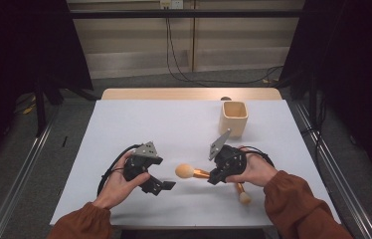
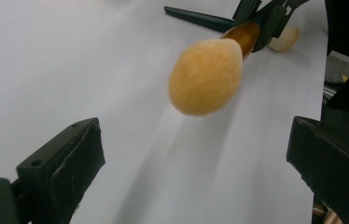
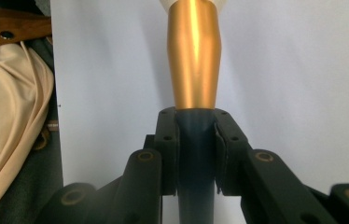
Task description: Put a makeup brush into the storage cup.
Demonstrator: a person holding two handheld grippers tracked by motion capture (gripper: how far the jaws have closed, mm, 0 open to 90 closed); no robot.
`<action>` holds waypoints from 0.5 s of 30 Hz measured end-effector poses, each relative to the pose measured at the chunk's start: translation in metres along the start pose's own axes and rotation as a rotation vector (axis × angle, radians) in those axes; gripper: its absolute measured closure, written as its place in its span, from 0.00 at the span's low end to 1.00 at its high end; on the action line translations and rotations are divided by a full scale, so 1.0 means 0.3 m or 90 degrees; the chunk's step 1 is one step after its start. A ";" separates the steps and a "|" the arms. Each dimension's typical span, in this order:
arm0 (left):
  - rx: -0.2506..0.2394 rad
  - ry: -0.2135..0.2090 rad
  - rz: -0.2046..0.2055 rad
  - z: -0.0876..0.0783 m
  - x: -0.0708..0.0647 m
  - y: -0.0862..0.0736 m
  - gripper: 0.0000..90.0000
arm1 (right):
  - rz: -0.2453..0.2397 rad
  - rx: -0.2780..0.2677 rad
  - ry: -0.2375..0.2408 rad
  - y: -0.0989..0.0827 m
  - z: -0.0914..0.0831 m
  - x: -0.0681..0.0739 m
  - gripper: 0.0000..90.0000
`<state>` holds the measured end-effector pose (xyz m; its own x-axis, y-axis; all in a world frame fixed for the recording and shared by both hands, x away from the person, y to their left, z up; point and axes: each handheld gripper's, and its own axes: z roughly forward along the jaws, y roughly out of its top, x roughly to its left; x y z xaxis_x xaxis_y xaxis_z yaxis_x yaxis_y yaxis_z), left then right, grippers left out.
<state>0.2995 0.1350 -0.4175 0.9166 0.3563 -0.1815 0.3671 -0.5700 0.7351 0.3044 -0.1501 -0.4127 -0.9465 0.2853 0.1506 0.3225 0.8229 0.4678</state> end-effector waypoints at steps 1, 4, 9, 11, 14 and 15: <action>0.000 0.004 -0.002 -0.004 -0.002 -0.006 0.04 | 0.005 -0.005 -0.002 -0.002 -0.002 0.000 0.84; -0.008 0.013 -0.011 -0.013 -0.006 -0.020 0.04 | 0.009 -0.013 -0.004 -0.007 -0.009 0.004 0.84; -0.027 0.035 -0.018 -0.033 -0.009 -0.039 0.04 | 0.022 -0.041 -0.005 -0.017 -0.022 0.005 0.84; -0.024 0.045 -0.013 -0.035 -0.010 -0.042 0.04 | 0.029 -0.060 -0.006 -0.026 -0.027 0.003 0.84; -0.040 0.039 -0.025 -0.038 -0.007 -0.044 0.04 | 0.039 -0.072 -0.014 -0.039 -0.024 0.006 0.84; -0.040 0.044 -0.024 -0.039 -0.009 -0.044 0.04 | 0.042 -0.076 -0.015 -0.043 -0.022 0.006 0.84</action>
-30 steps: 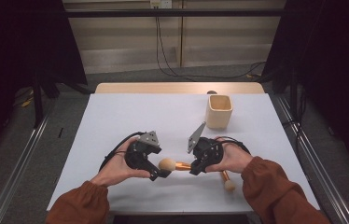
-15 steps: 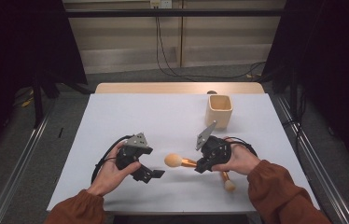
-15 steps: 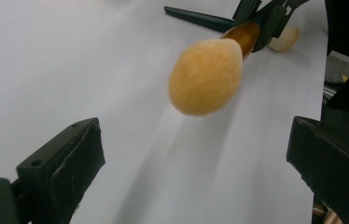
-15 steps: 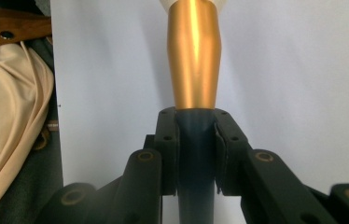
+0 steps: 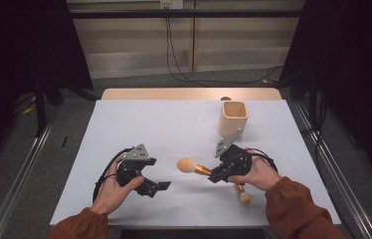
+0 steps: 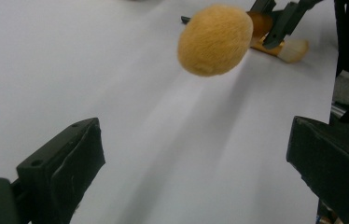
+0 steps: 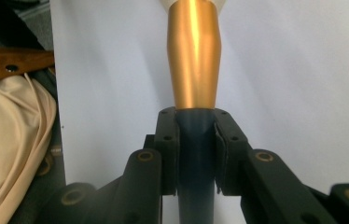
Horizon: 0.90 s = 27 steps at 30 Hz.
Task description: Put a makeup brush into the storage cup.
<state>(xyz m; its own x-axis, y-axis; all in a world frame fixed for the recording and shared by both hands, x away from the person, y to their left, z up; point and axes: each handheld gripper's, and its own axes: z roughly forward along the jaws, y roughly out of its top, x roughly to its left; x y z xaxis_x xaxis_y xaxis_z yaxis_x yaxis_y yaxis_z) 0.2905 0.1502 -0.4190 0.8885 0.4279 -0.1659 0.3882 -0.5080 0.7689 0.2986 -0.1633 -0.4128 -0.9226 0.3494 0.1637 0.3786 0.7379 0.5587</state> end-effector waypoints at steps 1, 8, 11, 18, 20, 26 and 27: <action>-0.002 0.005 0.002 -0.003 -0.001 0.000 0.04 | 0.006 -0.010 -0.001 -0.007 0.005 -0.001 0.84; -0.012 0.015 -0.007 -0.011 -0.008 -0.024 0.04 | 0.050 -0.056 -0.005 -0.046 0.019 -0.008 0.84; -0.021 0.016 -0.015 -0.011 -0.007 -0.032 0.04 | 0.071 -0.075 -0.006 -0.058 0.020 -0.006 0.84; -0.052 0.013 -0.018 -0.010 -0.014 -0.041 0.04 | 0.101 -0.119 -0.024 -0.081 0.018 0.016 0.84; -0.049 0.013 -0.018 -0.007 -0.014 -0.043 0.04 | 0.107 -0.140 -0.025 -0.086 0.015 0.020 0.84; -0.047 0.013 -0.014 -0.004 -0.015 -0.046 0.04 | 0.125 -0.189 -0.016 -0.103 0.021 0.020 0.84; -0.044 0.014 -0.014 -0.005 -0.013 -0.048 0.04 | 0.124 -0.191 -0.017 -0.104 0.025 0.021 0.84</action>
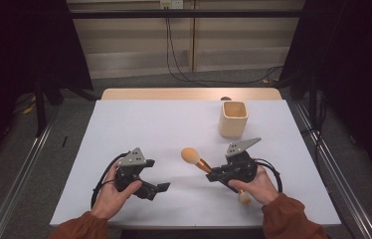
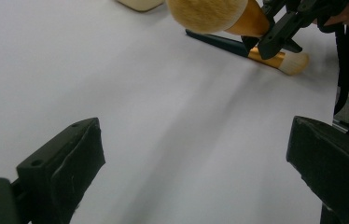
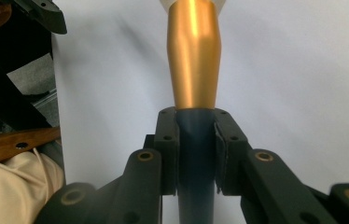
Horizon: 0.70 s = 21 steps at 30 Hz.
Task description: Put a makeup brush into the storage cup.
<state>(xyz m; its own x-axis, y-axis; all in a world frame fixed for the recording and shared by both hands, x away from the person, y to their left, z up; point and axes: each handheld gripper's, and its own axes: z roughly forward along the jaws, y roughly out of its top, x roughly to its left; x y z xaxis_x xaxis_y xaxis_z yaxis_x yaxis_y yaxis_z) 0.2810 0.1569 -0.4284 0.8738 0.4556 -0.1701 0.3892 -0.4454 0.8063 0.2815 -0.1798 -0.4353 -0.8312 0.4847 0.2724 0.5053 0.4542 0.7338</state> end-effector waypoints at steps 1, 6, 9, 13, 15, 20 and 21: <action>-0.002 -0.002 -0.003 0.001 0.000 -0.002 0.04 | -0.001 -0.004 0.000 -0.003 0.005 0.002 0.84; -0.003 0.006 -0.006 -0.001 0.005 -0.011 0.04 | -0.004 -0.028 -0.001 -0.007 0.012 0.008 0.84; -0.010 0.012 -0.005 0.000 0.009 -0.015 0.04 | 0.002 -0.051 0.006 -0.012 0.010 0.007 0.84; -0.015 0.011 -0.005 0.003 0.008 -0.018 0.04 | 0.007 -0.069 0.014 -0.016 0.011 0.007 0.84; -0.018 0.009 -0.004 0.005 0.006 -0.018 0.04 | 0.011 -0.085 0.018 -0.019 0.010 0.007 0.84; -0.029 0.016 0.000 0.003 0.006 -0.018 0.04 | -0.002 -0.137 0.033 -0.022 0.001 0.012 0.84; -0.033 0.014 -0.003 0.003 0.006 -0.018 0.04 | -0.004 -0.145 0.035 -0.022 0.001 0.014 0.84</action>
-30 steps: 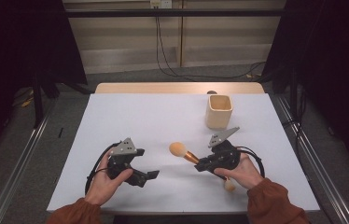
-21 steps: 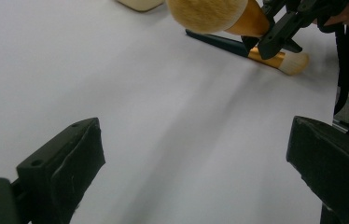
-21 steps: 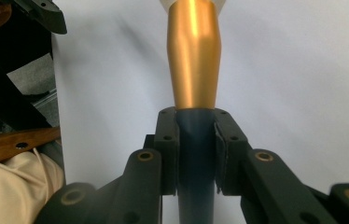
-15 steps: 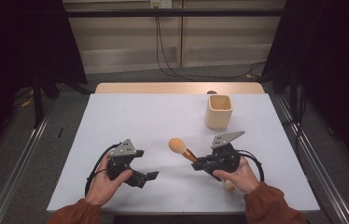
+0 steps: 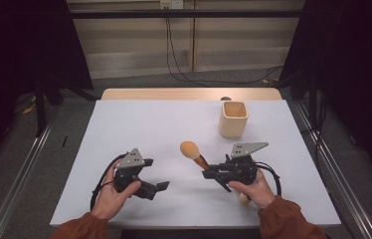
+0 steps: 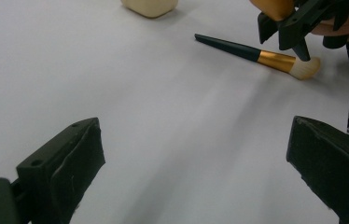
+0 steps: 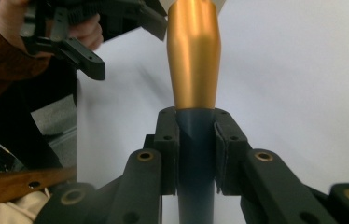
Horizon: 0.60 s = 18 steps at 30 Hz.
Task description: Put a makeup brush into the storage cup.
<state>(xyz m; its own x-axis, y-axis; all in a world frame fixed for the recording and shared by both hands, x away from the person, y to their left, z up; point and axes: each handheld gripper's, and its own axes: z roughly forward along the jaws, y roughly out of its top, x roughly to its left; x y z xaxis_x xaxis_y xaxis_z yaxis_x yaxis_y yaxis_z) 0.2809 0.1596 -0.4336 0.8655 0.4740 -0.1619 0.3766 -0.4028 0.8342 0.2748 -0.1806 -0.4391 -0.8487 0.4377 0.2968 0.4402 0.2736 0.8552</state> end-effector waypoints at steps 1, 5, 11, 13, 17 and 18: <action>0.000 0.000 0.002 -0.001 0.001 0.000 0.04 | -0.008 -0.008 -0.001 0.000 0.000 0.002 0.84; -0.008 0.000 0.002 -0.001 0.002 0.000 0.04 | -0.025 -0.039 0.008 0.003 -0.001 0.008 0.84; -0.032 -0.003 0.008 -0.007 -0.003 0.005 0.04 | -0.034 -0.073 0.014 0.001 0.004 0.005 0.84; -0.045 -0.005 0.010 -0.007 -0.004 0.007 0.04 | -0.036 -0.089 0.014 0.004 0.003 0.005 0.84; -0.070 -0.009 0.003 -0.007 -0.004 0.009 0.04 | -0.046 -0.117 0.018 0.010 0.000 0.008 0.84; -0.075 -0.013 0.004 -0.007 -0.002 0.011 0.04 | -0.050 -0.119 0.015 0.010 0.000 0.010 0.84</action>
<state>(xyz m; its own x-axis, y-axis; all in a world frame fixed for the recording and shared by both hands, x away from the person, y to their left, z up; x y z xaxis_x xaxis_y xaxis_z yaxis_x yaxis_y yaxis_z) 0.2808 0.1598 -0.4297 0.8743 0.4559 -0.1664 0.3315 -0.3105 0.8909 0.2737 -0.1785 -0.4356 -0.8857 0.4005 0.2348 0.3126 0.1405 0.9394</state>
